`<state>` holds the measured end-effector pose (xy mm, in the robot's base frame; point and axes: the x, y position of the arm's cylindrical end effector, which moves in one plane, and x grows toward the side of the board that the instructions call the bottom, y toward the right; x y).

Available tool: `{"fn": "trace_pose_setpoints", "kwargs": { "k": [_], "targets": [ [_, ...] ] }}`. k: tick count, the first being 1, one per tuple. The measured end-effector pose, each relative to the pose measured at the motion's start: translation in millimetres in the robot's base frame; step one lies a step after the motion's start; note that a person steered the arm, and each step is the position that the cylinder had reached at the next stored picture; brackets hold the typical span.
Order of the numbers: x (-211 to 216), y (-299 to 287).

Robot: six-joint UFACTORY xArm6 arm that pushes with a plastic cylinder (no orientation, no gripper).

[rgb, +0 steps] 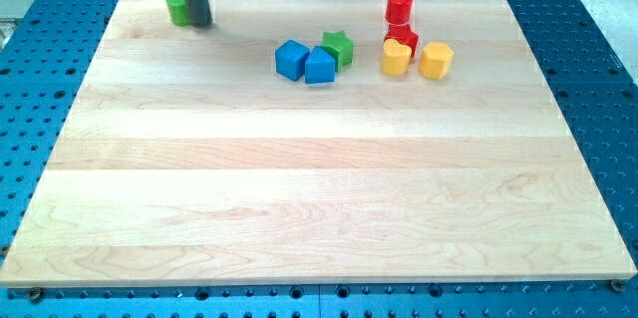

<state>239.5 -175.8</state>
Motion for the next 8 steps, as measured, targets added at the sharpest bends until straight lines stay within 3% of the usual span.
{"fn": "trace_pose_setpoints", "kwargs": {
  "k": [2, 5, 6, 8],
  "targets": [
    [-3.8, -30.3],
    [9.0, 226.5],
    [9.1, 253.0],
    [7.1, 391.2]
  ]
}}
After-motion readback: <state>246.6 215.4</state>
